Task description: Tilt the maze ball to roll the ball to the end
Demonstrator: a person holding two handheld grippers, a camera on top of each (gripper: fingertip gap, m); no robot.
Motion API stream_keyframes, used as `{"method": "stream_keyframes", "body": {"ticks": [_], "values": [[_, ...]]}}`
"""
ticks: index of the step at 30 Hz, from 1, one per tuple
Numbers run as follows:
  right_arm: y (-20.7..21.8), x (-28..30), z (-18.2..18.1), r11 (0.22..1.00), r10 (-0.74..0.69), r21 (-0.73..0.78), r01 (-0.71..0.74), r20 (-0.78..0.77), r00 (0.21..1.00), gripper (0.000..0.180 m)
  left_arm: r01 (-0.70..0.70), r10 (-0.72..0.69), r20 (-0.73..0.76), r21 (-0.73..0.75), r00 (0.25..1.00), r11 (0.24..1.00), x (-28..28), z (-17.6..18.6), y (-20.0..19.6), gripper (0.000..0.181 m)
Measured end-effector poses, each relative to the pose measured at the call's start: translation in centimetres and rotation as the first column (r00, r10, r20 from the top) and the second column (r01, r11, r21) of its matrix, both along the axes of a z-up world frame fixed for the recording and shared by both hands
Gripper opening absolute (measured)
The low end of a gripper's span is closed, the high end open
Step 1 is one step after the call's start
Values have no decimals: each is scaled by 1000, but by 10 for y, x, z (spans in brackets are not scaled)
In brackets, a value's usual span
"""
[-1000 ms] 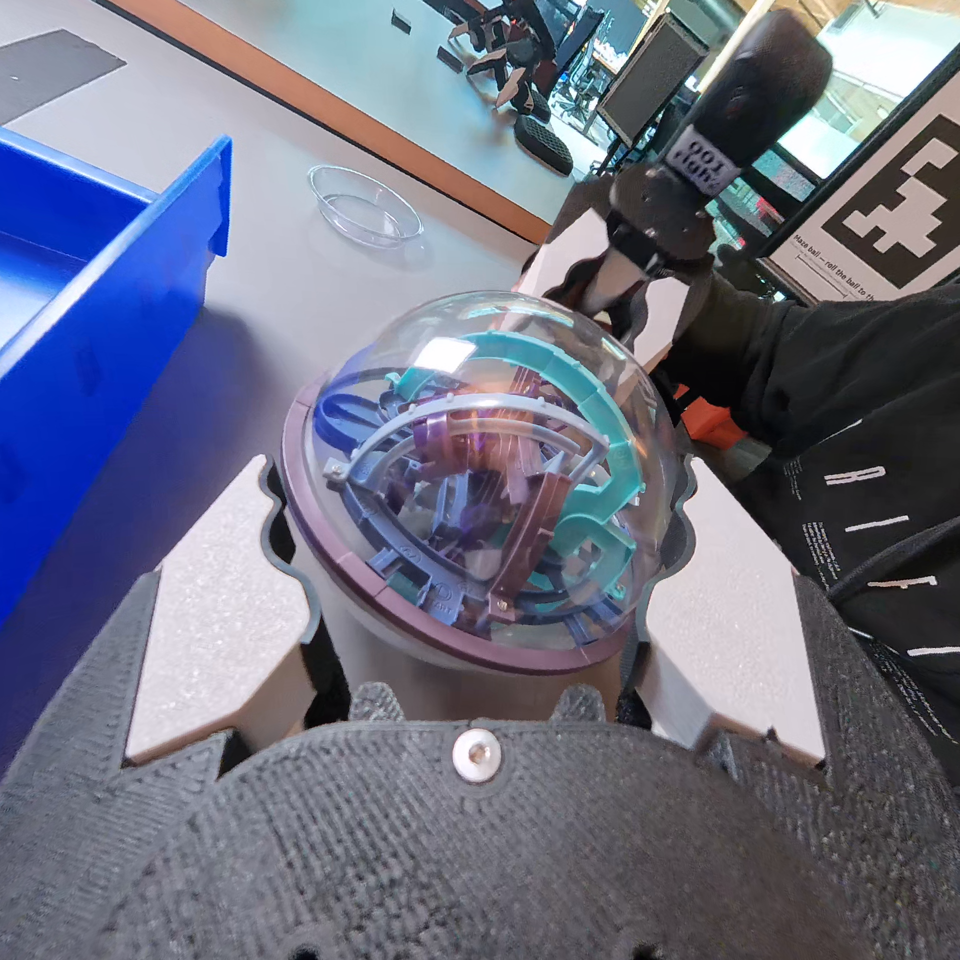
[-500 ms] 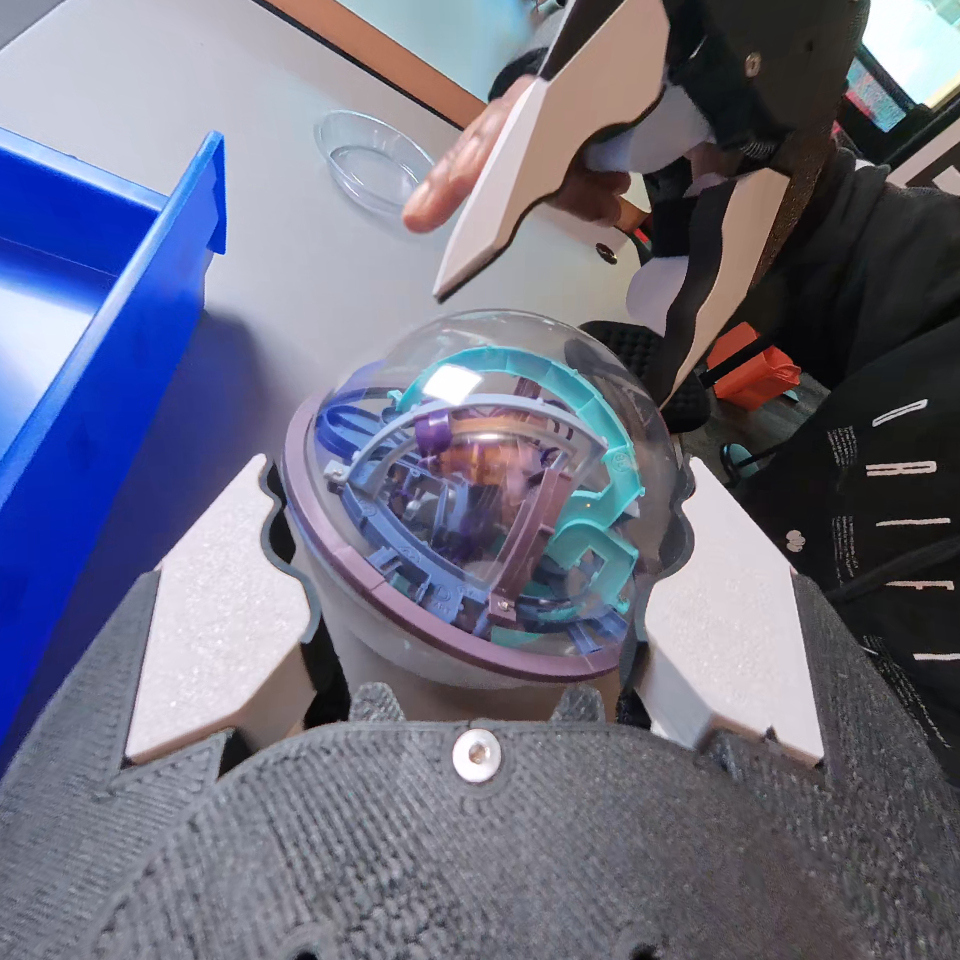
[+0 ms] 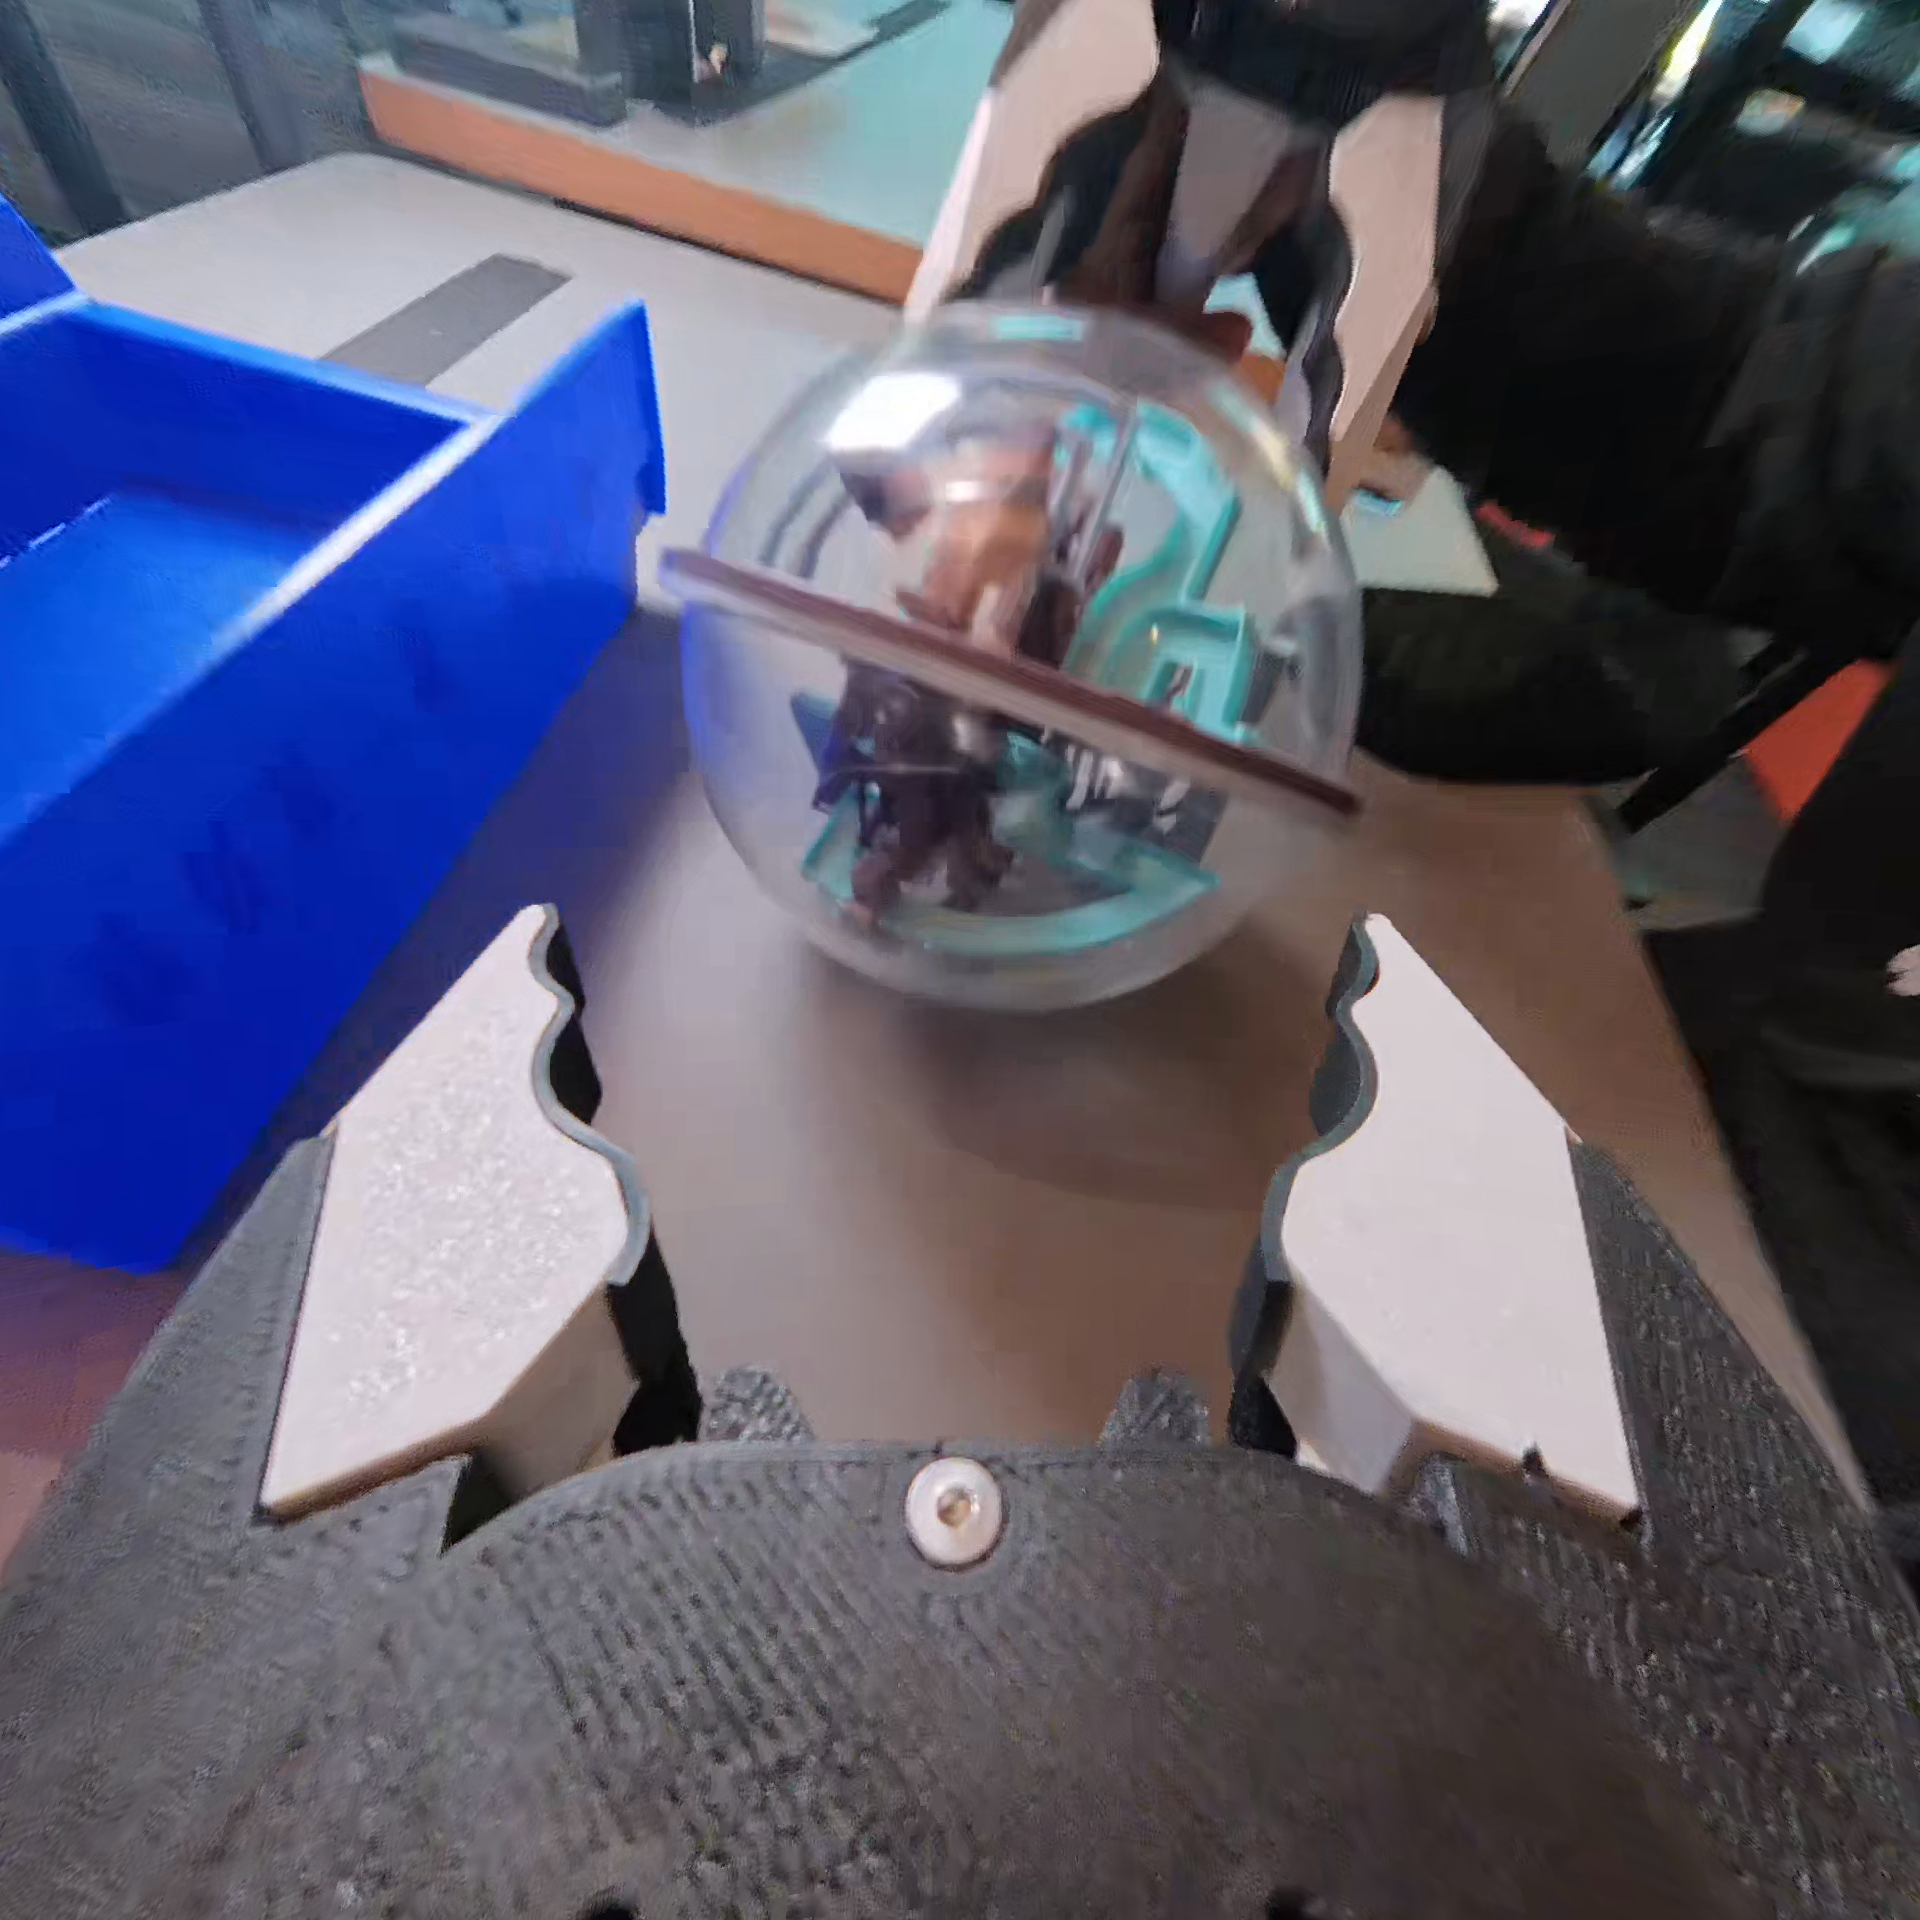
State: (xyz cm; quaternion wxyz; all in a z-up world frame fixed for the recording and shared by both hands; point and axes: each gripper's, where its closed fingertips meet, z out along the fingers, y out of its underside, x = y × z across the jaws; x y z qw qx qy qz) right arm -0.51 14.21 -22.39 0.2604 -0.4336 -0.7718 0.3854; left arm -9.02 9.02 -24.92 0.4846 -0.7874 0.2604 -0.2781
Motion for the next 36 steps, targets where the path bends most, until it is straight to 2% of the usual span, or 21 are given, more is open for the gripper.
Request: {"method": "stream_keyframes", "body": {"ticks": [4,12,22,36], "values": [[0,7,-1,996,-80,-32,78,-66,995,103,-13,17,-97,49,995,999,23,-22,3,142],[-4,9,-12,980,-170,-130,153,-129,977,103,-8,17,-101,91,995,996,40,-18,16,138],[-15,2,-22,974,-158,-183,134,-127,979,104,-19,37,-147,119,988,993,31,-9,3,138],[-21,3,-38,965,-155,-231,126,-111,982,104,-3,18,-99,159,995,987,32,18,0,134]]}}
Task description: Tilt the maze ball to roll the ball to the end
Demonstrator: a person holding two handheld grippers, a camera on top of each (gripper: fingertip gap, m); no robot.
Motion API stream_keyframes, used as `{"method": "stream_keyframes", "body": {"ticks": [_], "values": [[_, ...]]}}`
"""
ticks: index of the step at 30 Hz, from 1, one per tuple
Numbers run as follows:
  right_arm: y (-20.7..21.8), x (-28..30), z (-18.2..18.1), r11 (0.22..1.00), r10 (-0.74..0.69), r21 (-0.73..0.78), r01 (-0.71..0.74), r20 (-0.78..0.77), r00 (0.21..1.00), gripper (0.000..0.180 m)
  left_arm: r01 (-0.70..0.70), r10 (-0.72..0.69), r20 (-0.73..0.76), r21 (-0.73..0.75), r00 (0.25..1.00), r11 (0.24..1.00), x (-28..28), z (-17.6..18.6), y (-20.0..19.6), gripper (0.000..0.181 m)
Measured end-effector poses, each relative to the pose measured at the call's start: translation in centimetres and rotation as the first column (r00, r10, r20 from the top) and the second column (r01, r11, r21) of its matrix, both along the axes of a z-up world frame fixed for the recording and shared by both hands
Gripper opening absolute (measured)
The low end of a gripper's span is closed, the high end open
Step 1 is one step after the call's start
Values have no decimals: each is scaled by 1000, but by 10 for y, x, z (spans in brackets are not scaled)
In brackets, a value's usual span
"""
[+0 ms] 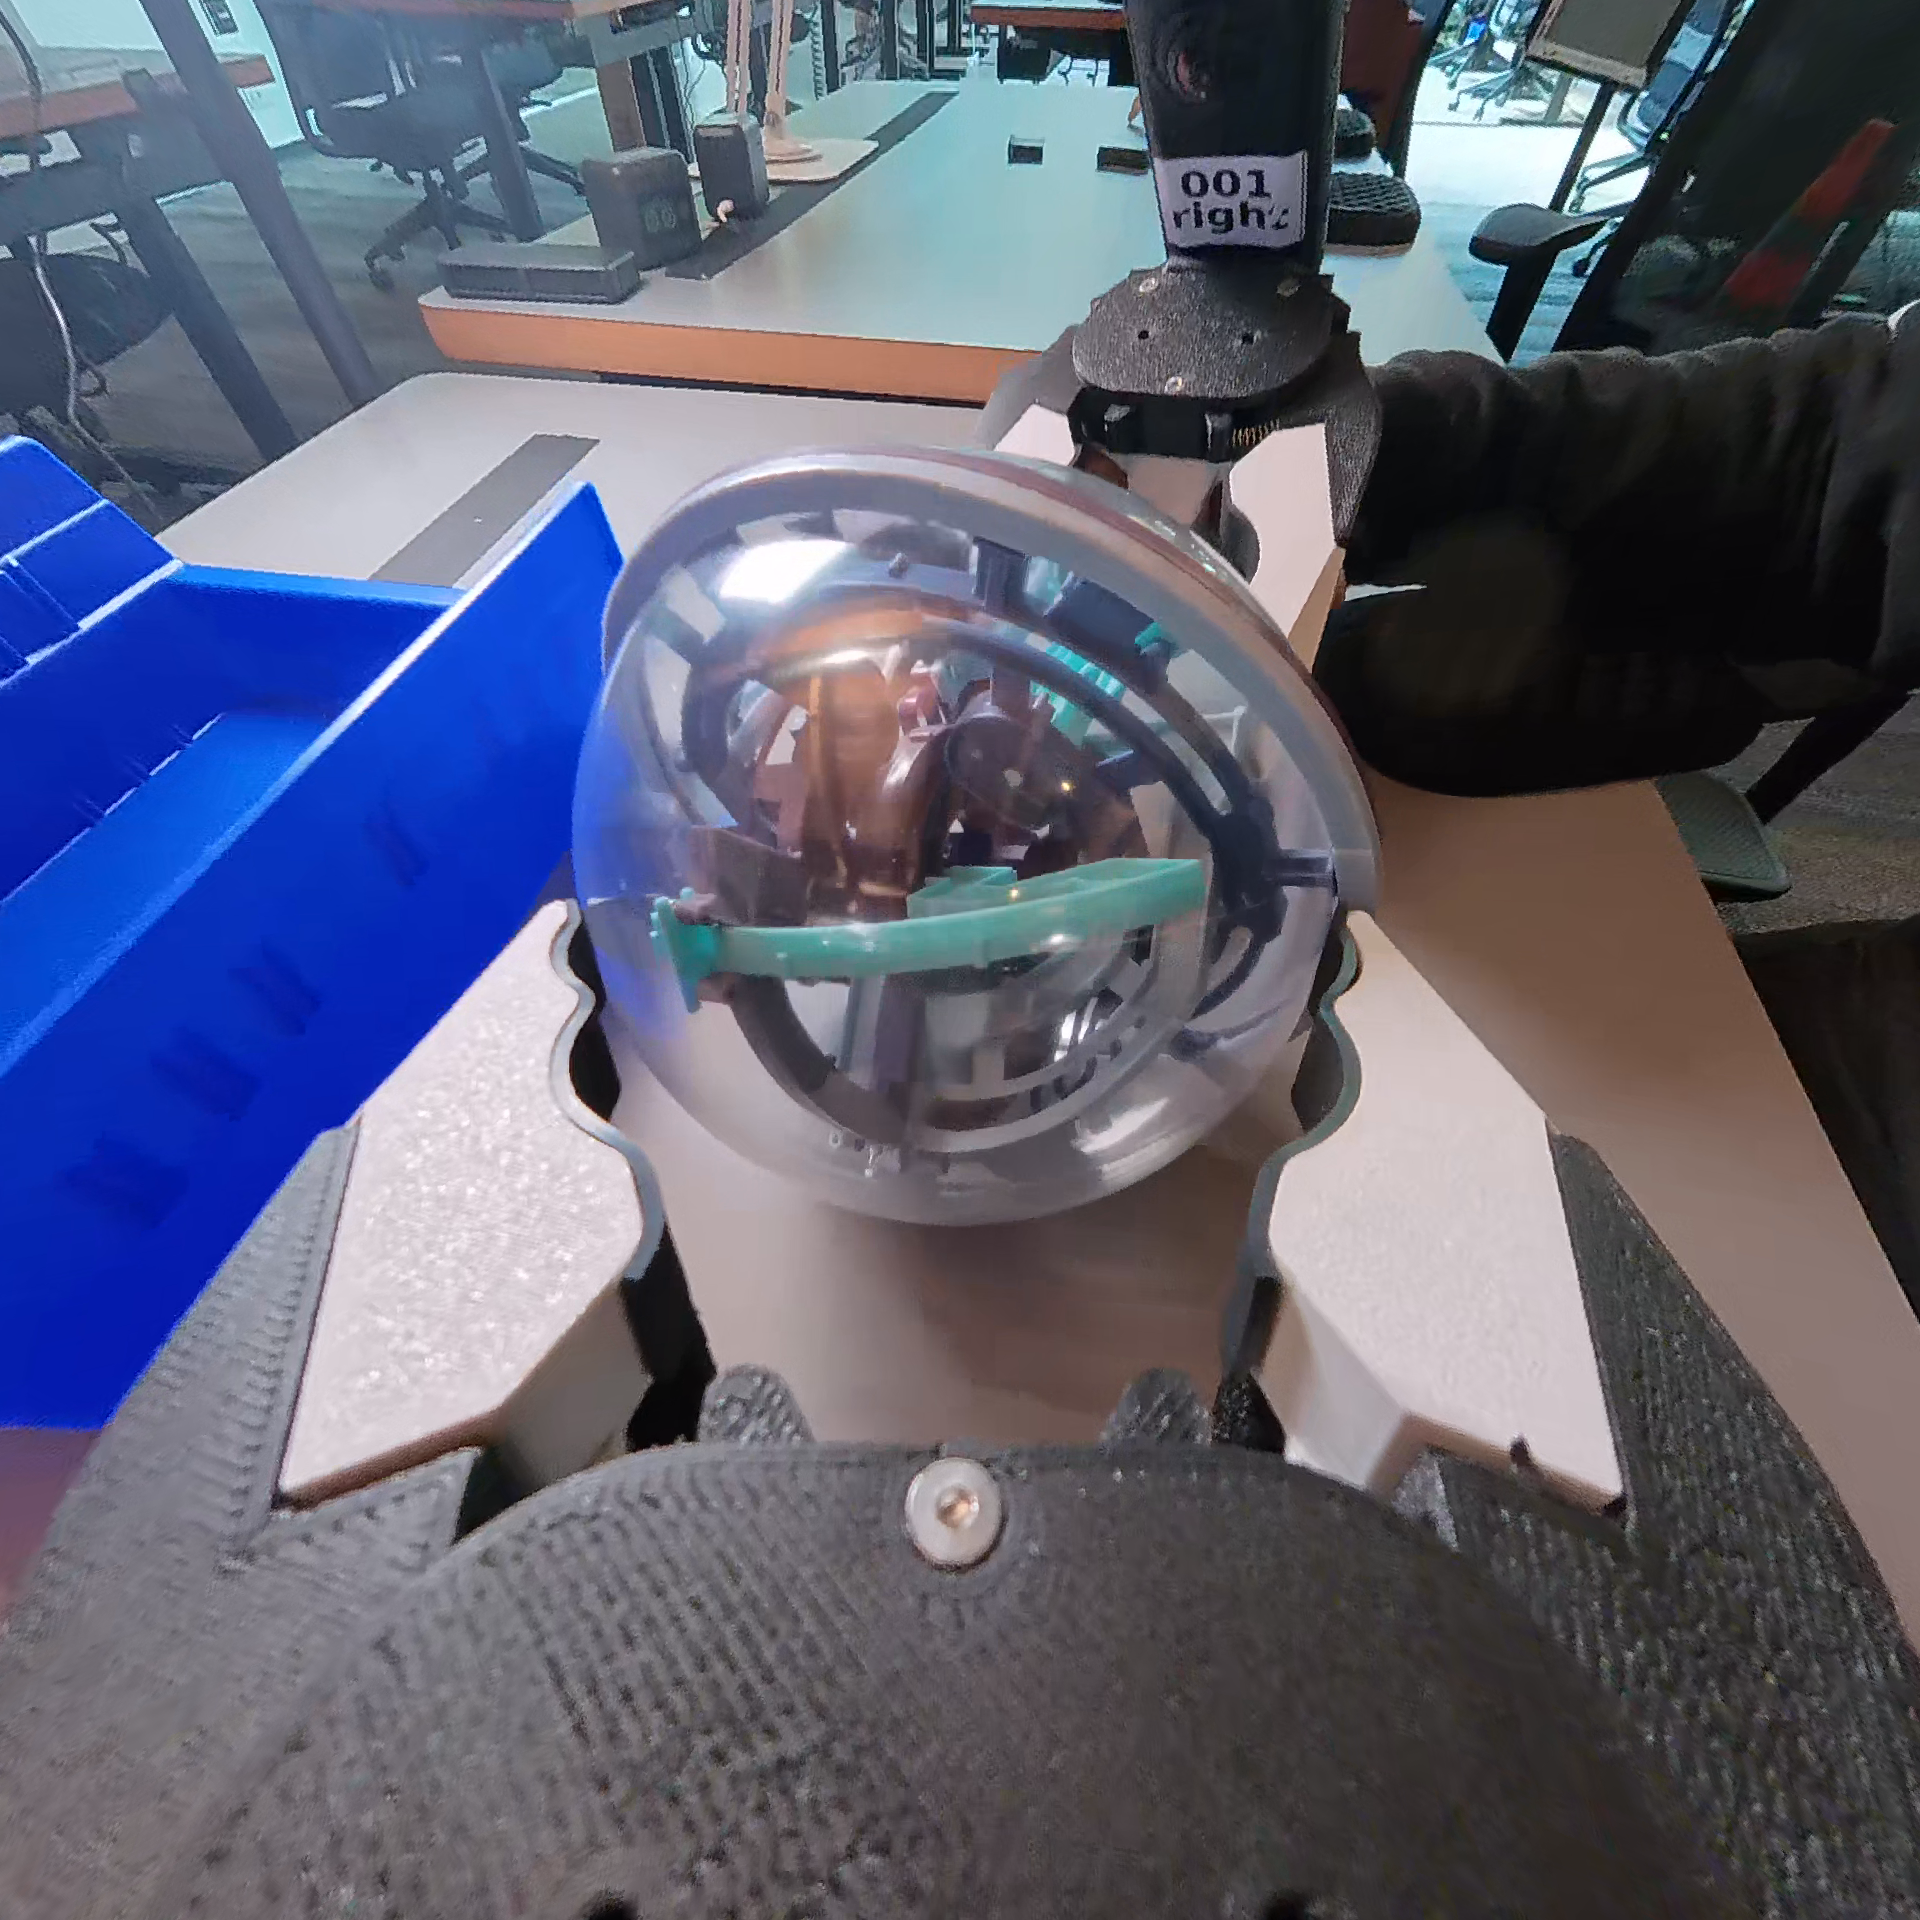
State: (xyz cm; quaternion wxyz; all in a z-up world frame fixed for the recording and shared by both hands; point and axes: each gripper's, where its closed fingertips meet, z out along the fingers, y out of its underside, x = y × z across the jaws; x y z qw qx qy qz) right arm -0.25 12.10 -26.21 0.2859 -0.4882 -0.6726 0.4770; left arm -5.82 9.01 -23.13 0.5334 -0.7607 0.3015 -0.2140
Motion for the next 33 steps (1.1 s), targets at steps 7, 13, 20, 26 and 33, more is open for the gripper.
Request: {"method": "stream_keyframes", "body": {"ticks": [7,13,20,26,33], "values": [[0,0,-5,1000,0,-5,0,2,1000,104,3,-3,6,19,1000,1000,2,4,2,134],[-1,4,-9,1000,14,15,-14,0,1000,104,6,-6,4,77,1000,997,9,6,1,133],[-6,4,-6,999,28,33,-27,-29,999,103,9,-13,33,125,999,992,8,7,-7,132],[-9,3,-3,998,32,50,-29,-47,998,102,5,-12,45,152,999,988,5,5,-13,132],[-9,5,-3,999,37,36,-35,-55,998,102,-8,-1,54,154,999,988,7,5,-13,132]]}}
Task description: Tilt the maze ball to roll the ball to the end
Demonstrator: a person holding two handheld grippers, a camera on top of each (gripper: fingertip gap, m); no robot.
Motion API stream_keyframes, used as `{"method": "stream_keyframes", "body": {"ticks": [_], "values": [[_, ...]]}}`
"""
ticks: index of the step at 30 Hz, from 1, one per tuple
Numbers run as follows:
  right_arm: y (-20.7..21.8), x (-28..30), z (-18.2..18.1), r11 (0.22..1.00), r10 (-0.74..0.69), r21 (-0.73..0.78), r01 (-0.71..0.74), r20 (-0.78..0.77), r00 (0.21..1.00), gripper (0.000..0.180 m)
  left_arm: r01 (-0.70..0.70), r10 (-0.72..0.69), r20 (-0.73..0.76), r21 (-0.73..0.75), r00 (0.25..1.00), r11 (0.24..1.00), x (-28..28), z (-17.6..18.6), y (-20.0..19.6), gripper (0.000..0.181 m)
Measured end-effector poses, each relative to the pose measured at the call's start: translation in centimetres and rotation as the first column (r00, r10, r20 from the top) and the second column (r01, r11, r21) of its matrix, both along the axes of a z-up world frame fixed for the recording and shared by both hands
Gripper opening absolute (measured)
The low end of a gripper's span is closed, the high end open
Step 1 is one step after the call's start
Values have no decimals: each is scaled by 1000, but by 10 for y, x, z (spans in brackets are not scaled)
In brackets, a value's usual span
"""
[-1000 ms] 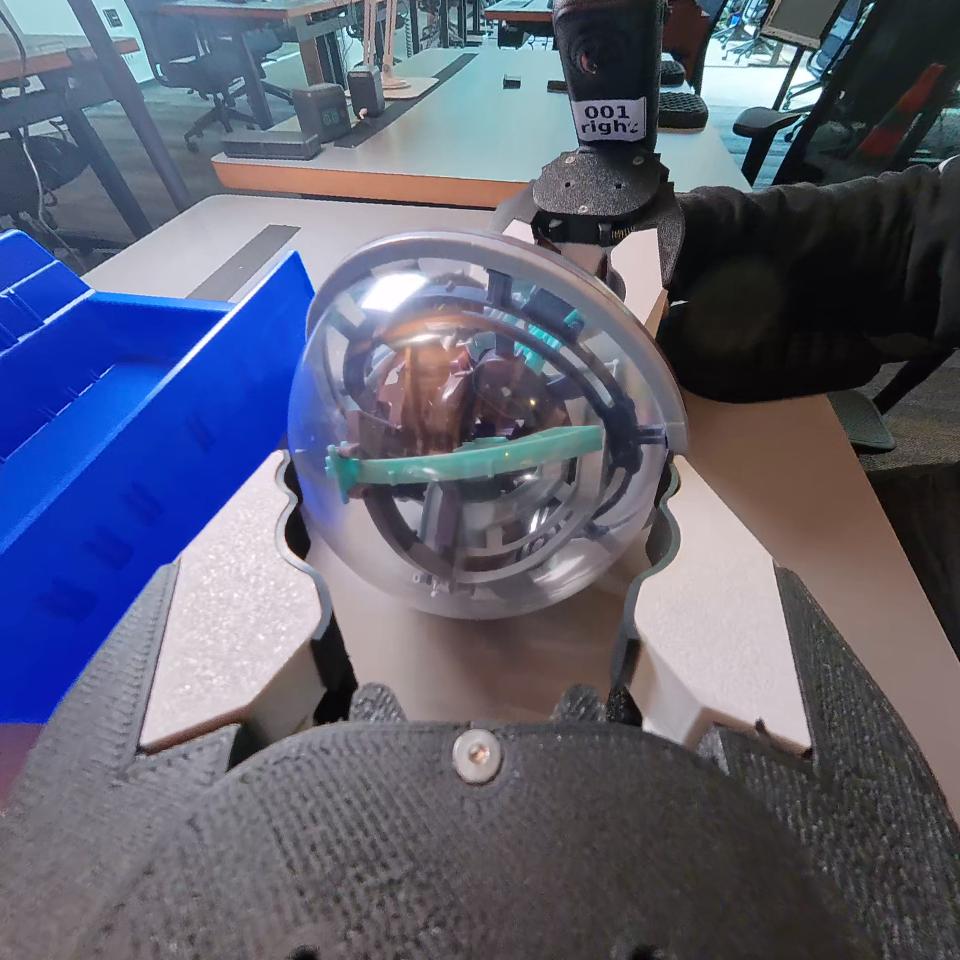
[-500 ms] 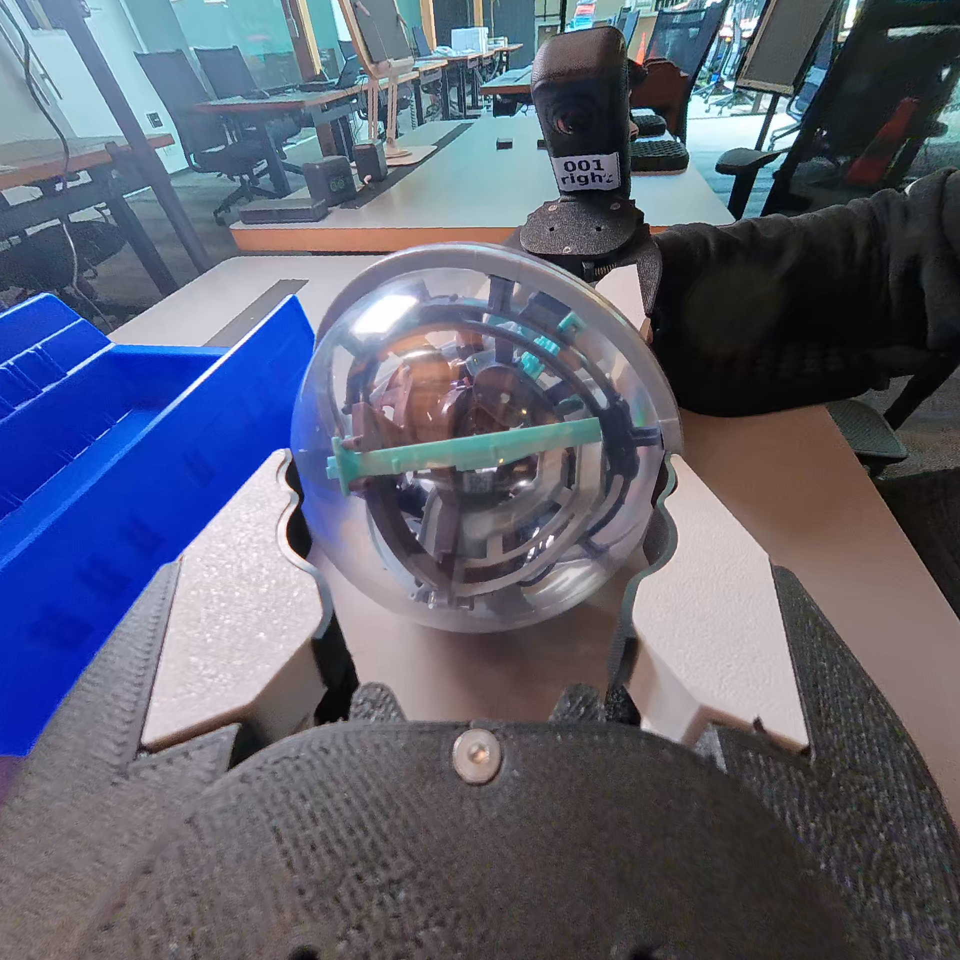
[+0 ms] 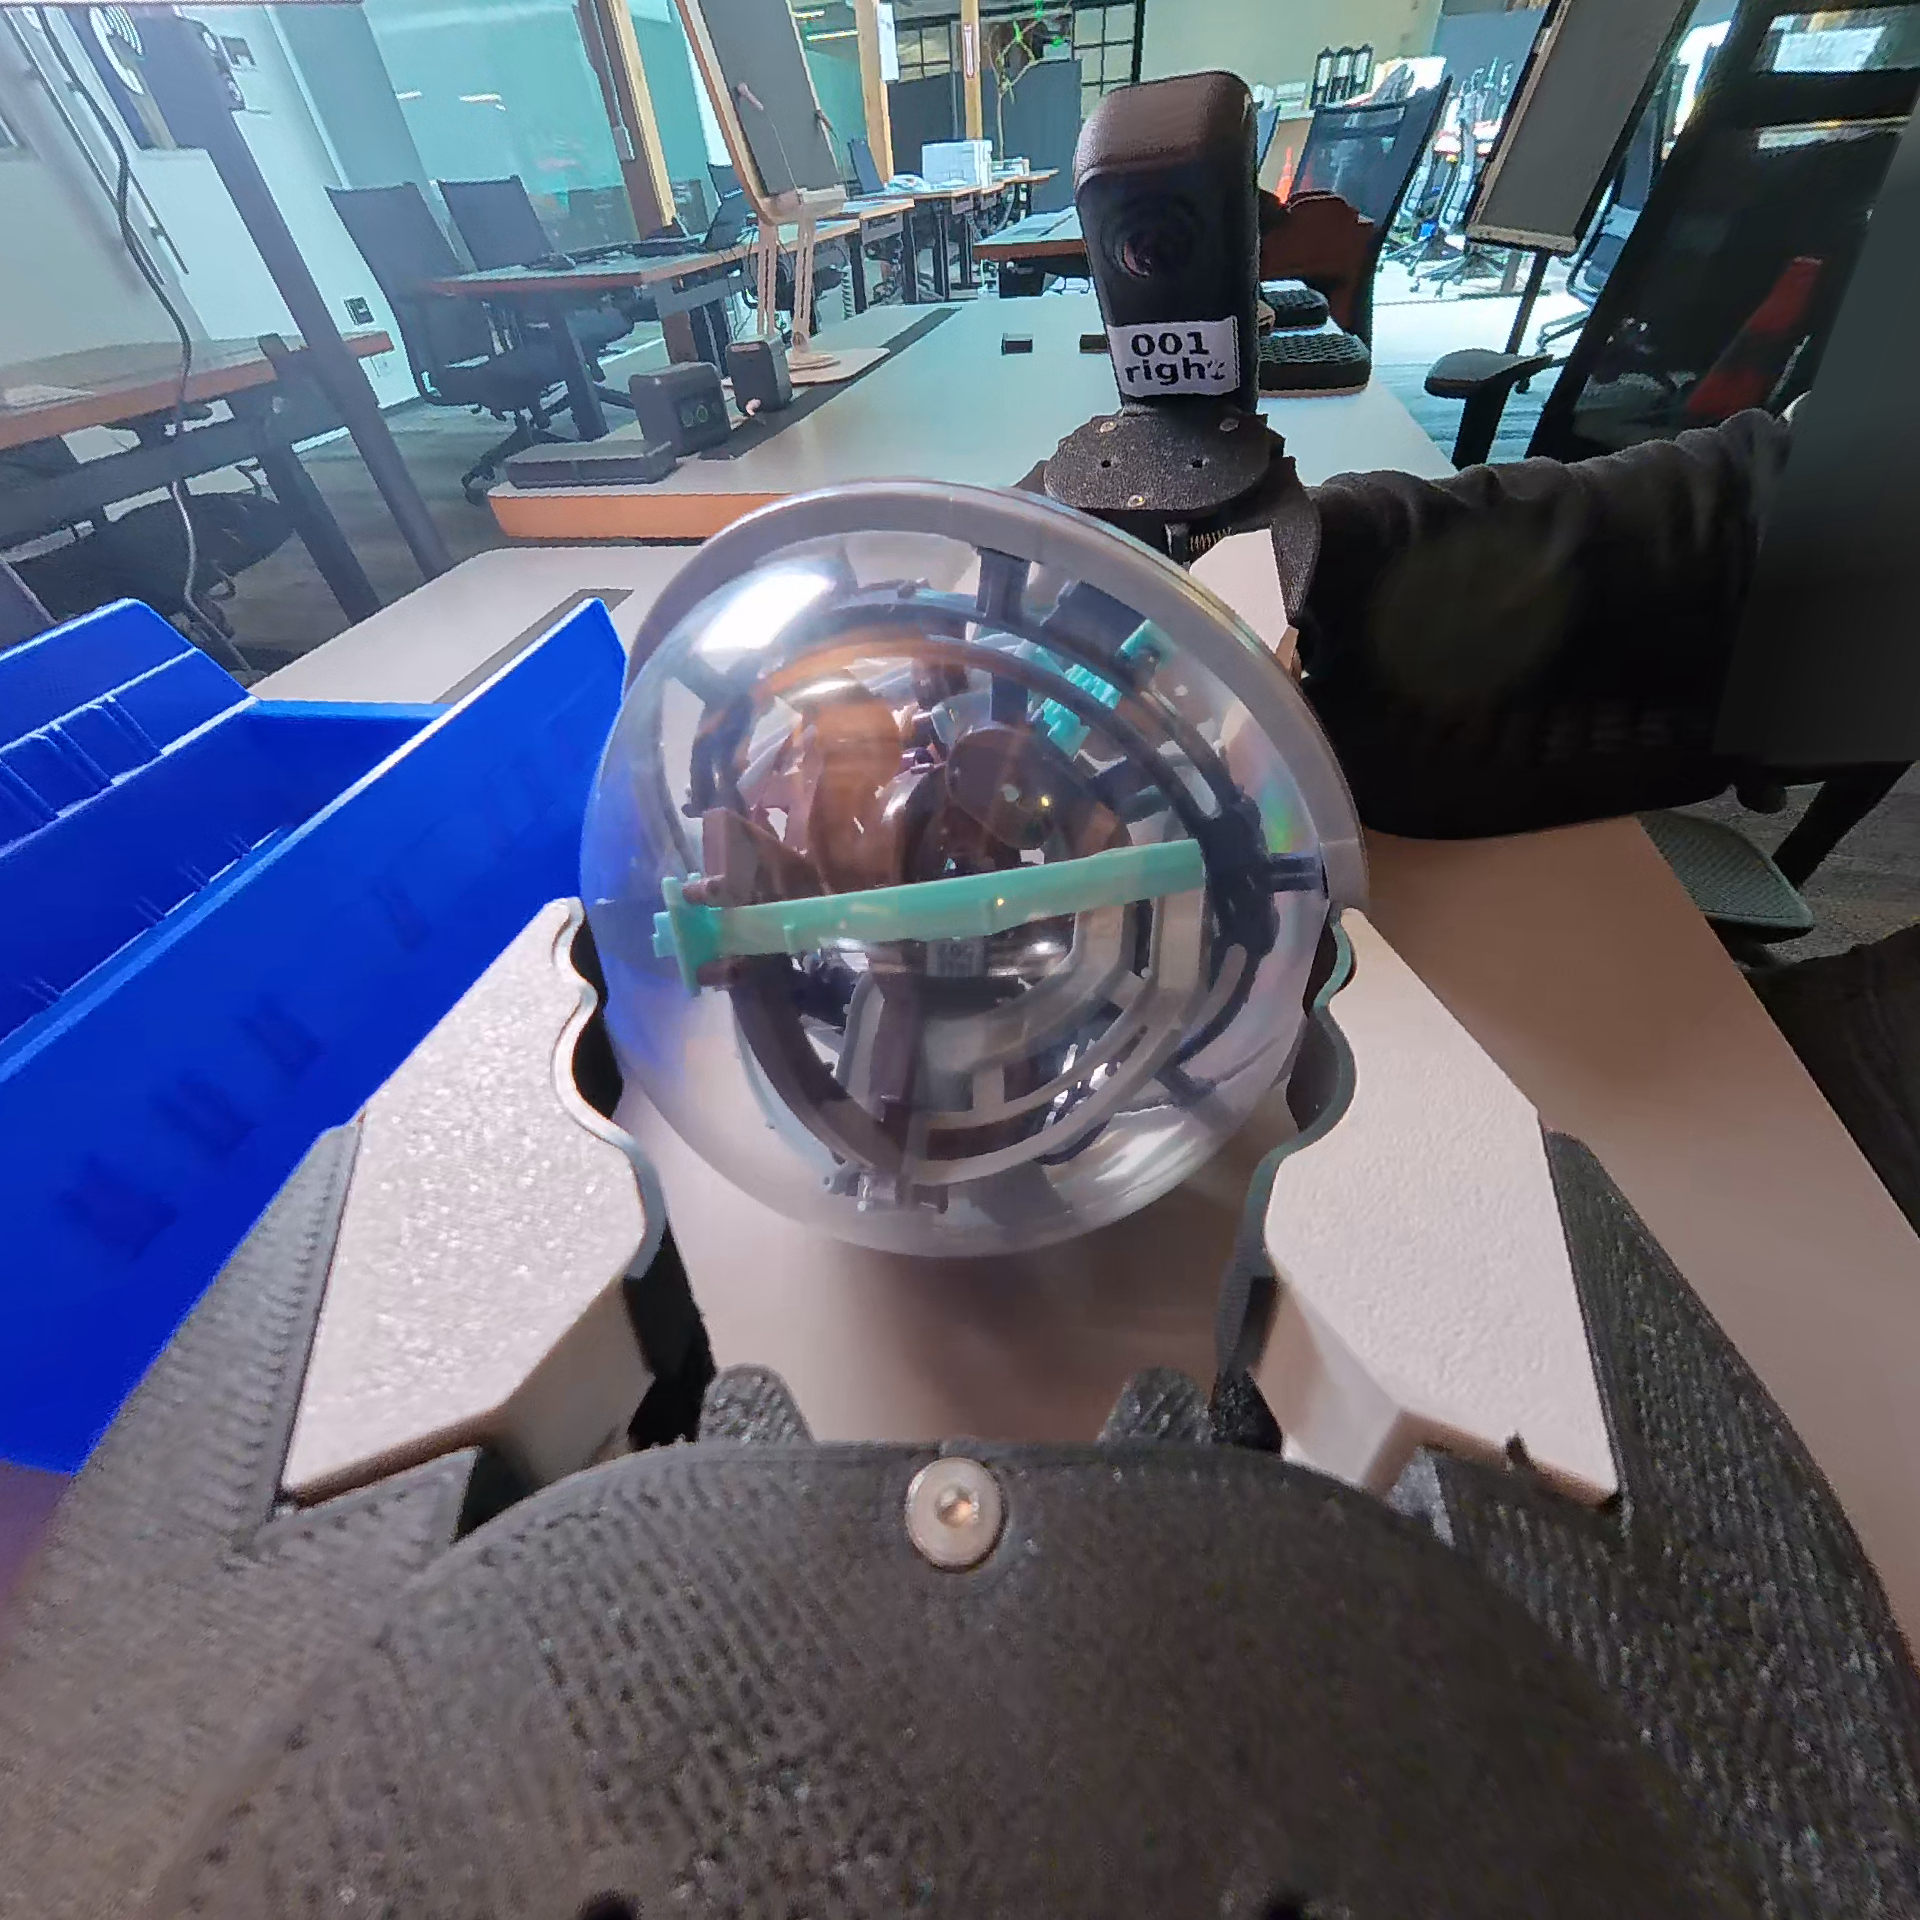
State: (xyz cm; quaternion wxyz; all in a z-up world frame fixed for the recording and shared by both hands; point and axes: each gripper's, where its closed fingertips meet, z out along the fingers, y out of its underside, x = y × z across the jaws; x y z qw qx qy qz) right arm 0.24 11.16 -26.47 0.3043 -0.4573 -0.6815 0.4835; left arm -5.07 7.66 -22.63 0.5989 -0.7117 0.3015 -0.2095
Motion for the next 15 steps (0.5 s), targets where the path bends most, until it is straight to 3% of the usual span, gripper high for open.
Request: {"method": "stream_keyframes", "body": {"ticks": [15], "values": [[-2,0,2,998,53,-20,-53,-14,999,97,84,-82,-32,46,996,995,-11,-8,-12,124]]}}
